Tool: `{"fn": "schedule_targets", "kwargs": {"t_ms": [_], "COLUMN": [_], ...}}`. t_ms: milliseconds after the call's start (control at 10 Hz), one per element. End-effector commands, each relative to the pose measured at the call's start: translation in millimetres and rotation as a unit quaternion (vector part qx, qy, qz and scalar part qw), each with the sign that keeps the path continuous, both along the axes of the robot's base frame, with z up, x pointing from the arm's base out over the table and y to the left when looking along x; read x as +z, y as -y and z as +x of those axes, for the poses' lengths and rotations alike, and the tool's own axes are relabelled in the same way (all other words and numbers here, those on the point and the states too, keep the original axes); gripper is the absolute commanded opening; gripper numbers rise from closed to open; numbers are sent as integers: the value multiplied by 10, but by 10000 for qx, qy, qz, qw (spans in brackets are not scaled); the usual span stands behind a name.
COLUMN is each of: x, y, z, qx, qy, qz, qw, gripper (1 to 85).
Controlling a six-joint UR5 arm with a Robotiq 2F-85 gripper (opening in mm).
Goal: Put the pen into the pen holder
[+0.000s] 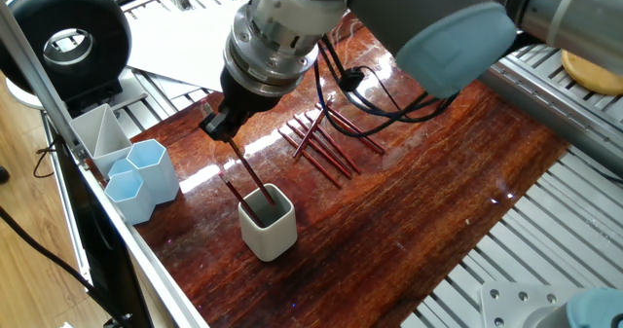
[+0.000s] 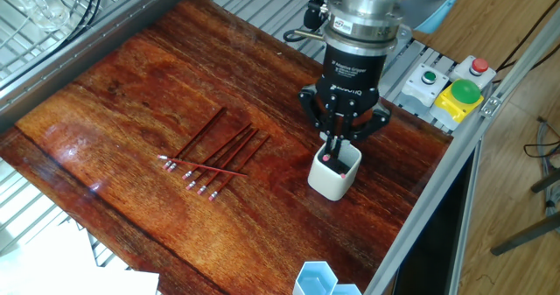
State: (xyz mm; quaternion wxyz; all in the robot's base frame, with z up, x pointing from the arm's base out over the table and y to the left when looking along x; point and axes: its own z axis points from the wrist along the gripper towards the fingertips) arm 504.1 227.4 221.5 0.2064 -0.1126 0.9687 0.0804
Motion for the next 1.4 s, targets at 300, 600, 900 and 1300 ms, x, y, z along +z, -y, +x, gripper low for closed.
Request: {"fn": "schedule_targets", "kwargs": {"t_ms": [300,600,900,1300], "x": [-121,-170,-280,-368], "y": [-16,-40,26,55], "z": [83,121,64,-34], "qx": [121,133,127,-60], "qy": [288,465,543,505], "qz": [103,135,141,165], "qw": [9995,9987,9983,9986], "gripper": [10,10,10,10]}}
